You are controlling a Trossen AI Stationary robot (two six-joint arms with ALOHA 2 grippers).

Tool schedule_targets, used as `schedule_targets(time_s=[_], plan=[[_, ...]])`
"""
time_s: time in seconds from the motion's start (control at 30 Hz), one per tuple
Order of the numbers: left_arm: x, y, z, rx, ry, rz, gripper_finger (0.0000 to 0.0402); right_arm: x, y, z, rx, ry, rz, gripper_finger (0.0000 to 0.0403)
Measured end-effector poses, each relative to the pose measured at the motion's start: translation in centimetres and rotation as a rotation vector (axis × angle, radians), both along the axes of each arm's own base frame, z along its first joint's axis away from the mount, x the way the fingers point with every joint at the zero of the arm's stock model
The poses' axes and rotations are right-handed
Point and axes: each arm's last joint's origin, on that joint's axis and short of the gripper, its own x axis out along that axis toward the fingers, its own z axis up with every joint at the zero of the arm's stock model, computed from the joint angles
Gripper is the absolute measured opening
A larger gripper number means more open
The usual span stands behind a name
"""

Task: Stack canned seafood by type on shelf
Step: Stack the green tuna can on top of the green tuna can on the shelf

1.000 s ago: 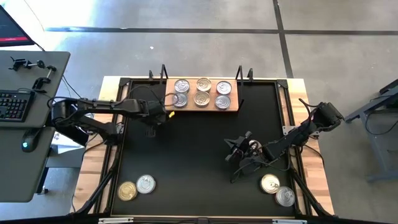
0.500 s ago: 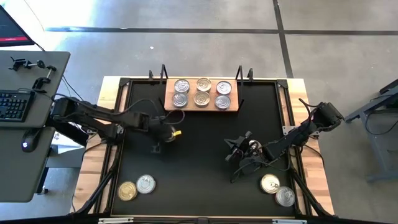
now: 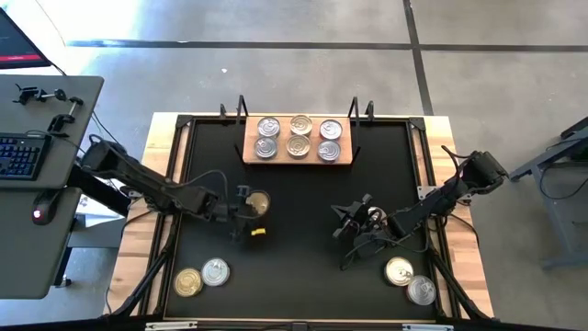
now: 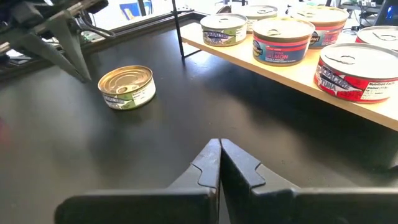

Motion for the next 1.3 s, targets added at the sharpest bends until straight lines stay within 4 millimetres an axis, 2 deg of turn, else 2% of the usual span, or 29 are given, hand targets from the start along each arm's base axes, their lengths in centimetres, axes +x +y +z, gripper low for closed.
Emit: schedule_targets(time_s=[0.1, 0.2, 0.33, 0.47, 0.6, 0.73, 0.97, 1.07, 1.3], plan=[[0.6, -0.5, -0.5, -0.063, -0.039, 0.063, 0.0038, 0.0, 0.0, 0.0, 0.001, 0.0, -0.001, 0.0], [1.0, -0.7, -1.1, -0.046, -0.037, 0.044, 0.0077, 0.0, 0.0, 0.0, 0.002, -0.001, -0.001, 0.0], [0.9, -0.9, -2.2, 0.079, 0.026, 0.041, 0.0125, 0.0, 0.0, 0.0, 0.002, -0.001, -0.001, 0.0], [0.5, -2.6, -3.1, 0.235, 0.06, 0.049, 0.0136, 0.0, 0.0, 0.0, 0.002, -0.001, 0.0, 0.0], [0.3, -3.7, -4.1, 0.327, 0.039, 0.082, 0.013, 0.0, 0.0, 0.0, 0.0, 0.001, 0.0, 0.0], [0.5, -3.5, -5.4, 0.336, 0.06, 0.139, 0.0116, 0.0, 0.0, 0.0, 0.0, 0.001, 0.001, 0.0], [1.1, -2.8, -7.2, 0.402, 0.096, 0.182, 0.0046, 0.0, 0.0, 0.0, 0.0, 0.001, 0.001, 0.0], [1.0, -3.1, -7.2, 0.417, 0.09, 0.178, 0.0012, 0.0, 0.0, 0.0, 0.0, 0.001, 0.001, 0.0], [2.1, -5.5, -4.9, 0.476, 0.14, 0.046, 0.0001, 0.0, 0.0, 0.0, 0.001, 0.001, 0.001, 0.0]])
